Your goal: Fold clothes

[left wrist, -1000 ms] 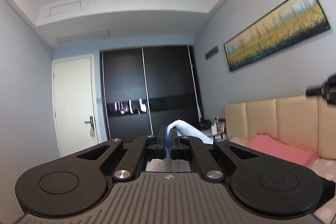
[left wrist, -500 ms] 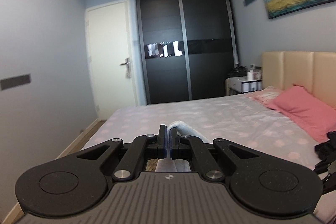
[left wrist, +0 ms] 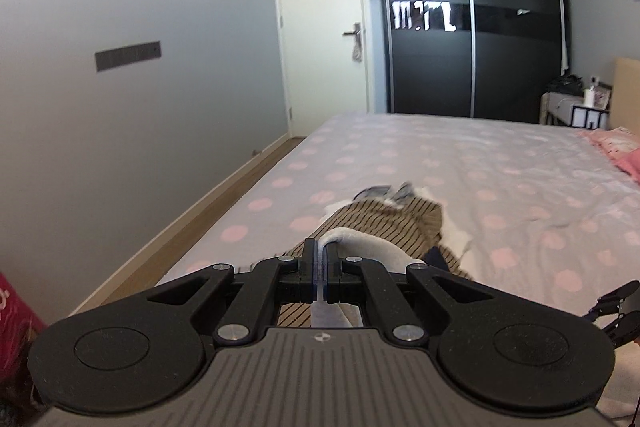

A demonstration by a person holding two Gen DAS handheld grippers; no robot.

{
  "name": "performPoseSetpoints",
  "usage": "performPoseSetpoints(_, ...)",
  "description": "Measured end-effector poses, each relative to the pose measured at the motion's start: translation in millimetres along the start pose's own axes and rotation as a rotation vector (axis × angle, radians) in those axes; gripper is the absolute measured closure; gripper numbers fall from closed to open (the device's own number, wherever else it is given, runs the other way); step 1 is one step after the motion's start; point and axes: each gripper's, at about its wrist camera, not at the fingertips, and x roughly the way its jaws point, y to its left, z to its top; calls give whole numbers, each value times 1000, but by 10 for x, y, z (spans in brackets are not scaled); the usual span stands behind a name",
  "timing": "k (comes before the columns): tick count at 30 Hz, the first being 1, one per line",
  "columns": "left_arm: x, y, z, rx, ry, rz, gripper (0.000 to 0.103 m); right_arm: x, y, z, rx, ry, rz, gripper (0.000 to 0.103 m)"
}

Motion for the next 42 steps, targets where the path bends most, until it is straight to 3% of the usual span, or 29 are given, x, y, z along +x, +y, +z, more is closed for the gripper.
performPoseSetpoints(7, 206, 199, -103, -33, 69, 53, 102, 663, -74, 508, 22, 10, 200, 43)
performPoseSetpoints(10, 273, 274, -152, -42, 96, 67, 102, 842, -52, 601, 45, 32, 296, 42)
performPoseSetpoints(13, 316, 319, -171, -56, 109, 69, 102, 998, -21, 620, 62, 58, 330, 43)
performPoseSetpoints(16, 315, 318, -169, -55, 104, 65, 102, 1033, 2, 593, 100, 87, 372, 64)
performPoseSetpoints(17, 320, 314, -173, -53, 99, 62, 102, 1012, 8, 588, 102, 90, 378, 79)
performPoseSetpoints(20, 289, 302, -171, -53, 86, 51, 102, 802, 30, 601, 86, 60, 370, 95)
performPoseSetpoints(21, 276, 292, -169, -55, 80, 47, 102, 701, 42, 606, 83, 40, 357, 95)
performPoseSetpoints(27, 108, 107, -59, -41, -2, -21, 102, -241, 199, 582, 34, -119, 160, 97)
performPoseSetpoints(34, -169, -356, 261, 7, -153, -194, 102, -2038, 340, 245, 84, -408, -251, 98)
performPoseSetpoints(38, -392, -736, 505, 61, -259, -326, 102, -3072, 568, -16, 111, -564, -480, 98)
performPoseSetpoints(42, -696, -918, 739, 74, -376, -398, 102, -3980, 935, -171, 85, -696, -689, 98)
